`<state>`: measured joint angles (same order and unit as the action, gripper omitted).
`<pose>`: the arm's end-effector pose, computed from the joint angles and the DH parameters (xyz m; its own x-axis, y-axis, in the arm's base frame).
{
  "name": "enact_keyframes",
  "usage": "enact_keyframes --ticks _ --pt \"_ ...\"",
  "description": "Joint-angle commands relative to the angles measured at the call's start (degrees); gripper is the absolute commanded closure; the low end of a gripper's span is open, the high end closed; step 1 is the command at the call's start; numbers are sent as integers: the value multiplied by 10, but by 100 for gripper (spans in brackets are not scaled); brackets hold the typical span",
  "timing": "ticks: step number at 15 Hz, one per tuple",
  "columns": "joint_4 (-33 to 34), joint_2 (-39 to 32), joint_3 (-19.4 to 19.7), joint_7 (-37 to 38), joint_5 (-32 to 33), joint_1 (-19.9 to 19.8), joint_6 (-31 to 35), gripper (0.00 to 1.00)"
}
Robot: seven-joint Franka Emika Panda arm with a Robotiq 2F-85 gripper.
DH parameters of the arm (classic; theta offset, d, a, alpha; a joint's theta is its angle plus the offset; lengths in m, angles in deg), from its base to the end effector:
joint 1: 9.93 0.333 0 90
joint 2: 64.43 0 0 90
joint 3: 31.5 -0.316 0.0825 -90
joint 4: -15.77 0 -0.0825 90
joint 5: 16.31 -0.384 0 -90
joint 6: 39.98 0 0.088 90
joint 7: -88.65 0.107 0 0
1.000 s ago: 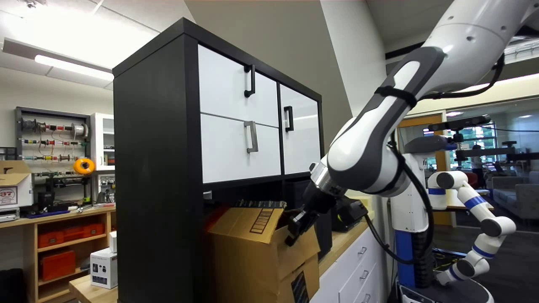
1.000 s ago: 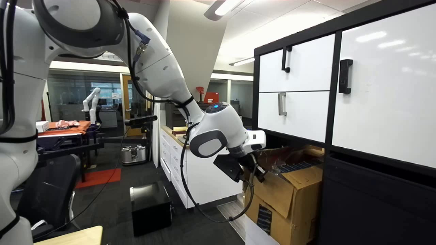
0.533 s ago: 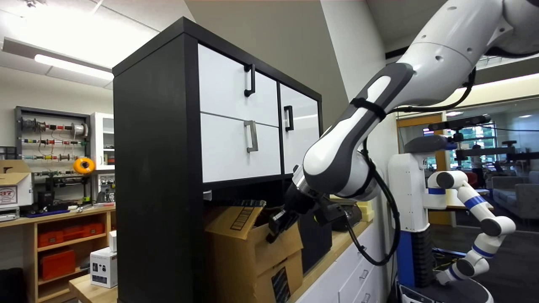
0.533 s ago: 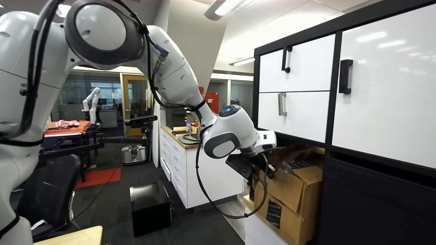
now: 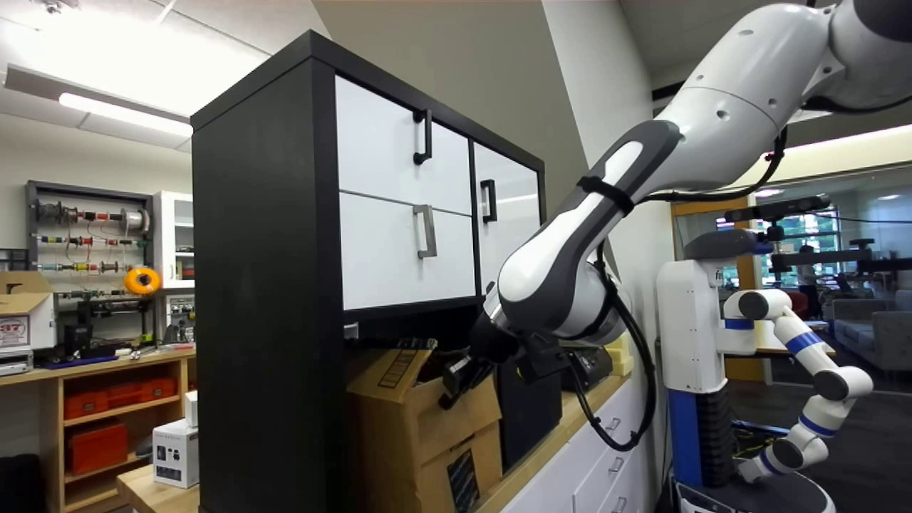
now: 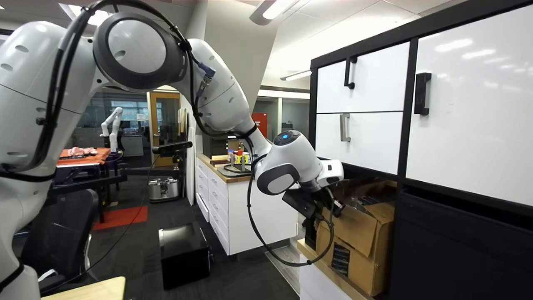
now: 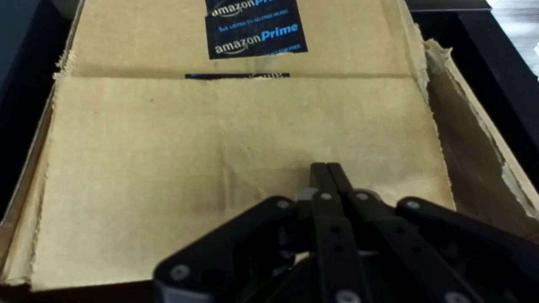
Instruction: Slide the box inwards
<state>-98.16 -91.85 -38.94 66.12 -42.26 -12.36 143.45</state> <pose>0.6539 0.0083 0.3006 0.7468 -0.0443 0.6635 0.0114 -0.9968 -0.0794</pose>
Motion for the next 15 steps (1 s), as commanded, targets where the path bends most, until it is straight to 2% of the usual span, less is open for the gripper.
enact_keyframes --ticks 1,2,4,5,6,7,9,11,13,15 --pt "-33 29 46 12 5 22 -47 74" --pt "-50 40 44 81 81 8 -62 73" --pt "-77 63 90 125 132 37 -108 62" --pt "-84 75 130 123 122 73 -139 56" --pt "-90 81 124 166 180 56 -160 49" --pt "-92 90 140 183 201 68 -191 43" --pt "-95 111 144 221 242 72 -255 30" --pt "-92 133 132 241 267 68 -334 17" --pt "-86 154 110 237 263 59 -418 4" --pt "-80 173 99 239 259 58 -491 0"
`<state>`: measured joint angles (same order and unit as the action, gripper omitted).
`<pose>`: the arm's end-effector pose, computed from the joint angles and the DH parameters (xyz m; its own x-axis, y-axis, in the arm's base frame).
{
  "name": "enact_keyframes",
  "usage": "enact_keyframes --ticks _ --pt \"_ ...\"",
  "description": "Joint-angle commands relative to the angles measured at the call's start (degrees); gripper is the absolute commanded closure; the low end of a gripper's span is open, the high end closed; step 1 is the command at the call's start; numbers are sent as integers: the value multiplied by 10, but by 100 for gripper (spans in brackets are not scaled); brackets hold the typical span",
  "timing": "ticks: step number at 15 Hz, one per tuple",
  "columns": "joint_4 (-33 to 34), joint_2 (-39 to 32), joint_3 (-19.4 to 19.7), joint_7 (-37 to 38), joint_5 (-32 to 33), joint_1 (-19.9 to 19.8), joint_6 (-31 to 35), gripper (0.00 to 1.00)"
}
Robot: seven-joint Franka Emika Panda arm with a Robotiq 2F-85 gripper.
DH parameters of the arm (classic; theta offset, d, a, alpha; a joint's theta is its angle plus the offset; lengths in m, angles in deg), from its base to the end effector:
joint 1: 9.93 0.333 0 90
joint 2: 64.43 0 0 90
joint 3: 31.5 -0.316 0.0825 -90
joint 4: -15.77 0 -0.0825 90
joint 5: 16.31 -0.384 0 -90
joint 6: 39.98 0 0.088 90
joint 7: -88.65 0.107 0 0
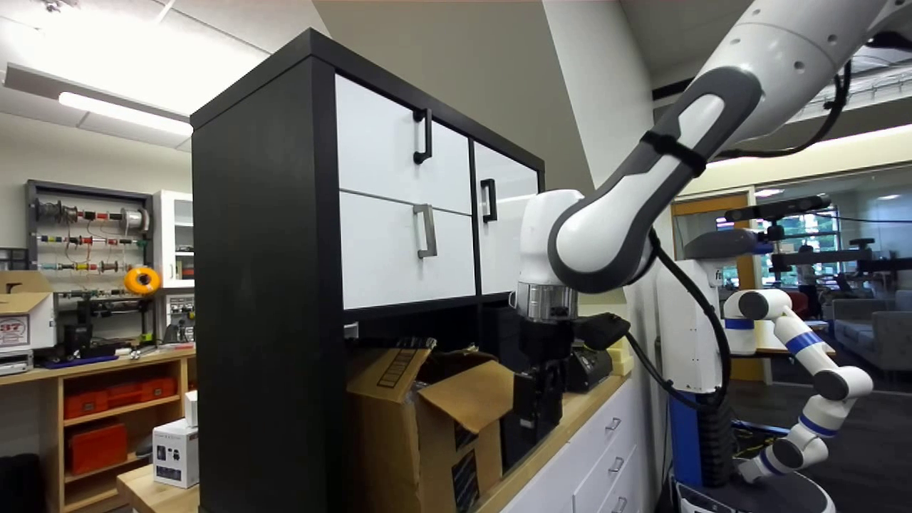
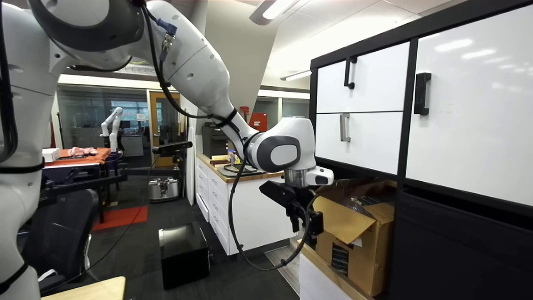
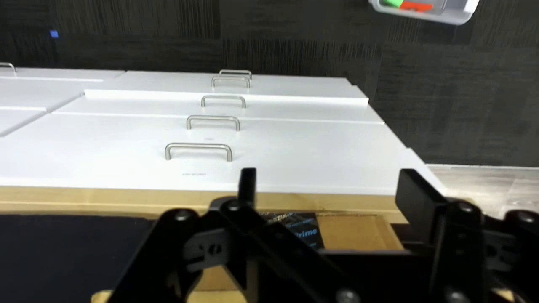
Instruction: Slide the box inwards
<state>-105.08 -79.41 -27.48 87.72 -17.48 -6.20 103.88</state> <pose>0.5902 -0.0022 0.3057 0.9901 -0.0004 0.1404 -0.0013 -1.0000 0.0062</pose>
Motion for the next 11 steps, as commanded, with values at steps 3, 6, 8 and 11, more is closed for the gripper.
enact_keyframes --ticks 3,6,8,11 --pt "-7 75 -28 29 8 -5 -176 0" --pt "-10 99 -33 38 5 -7 -219 0" --pt "2 77 -36 22 1 -9 -201 0" --pt "2 78 -38 22 1 -10 -203 0"
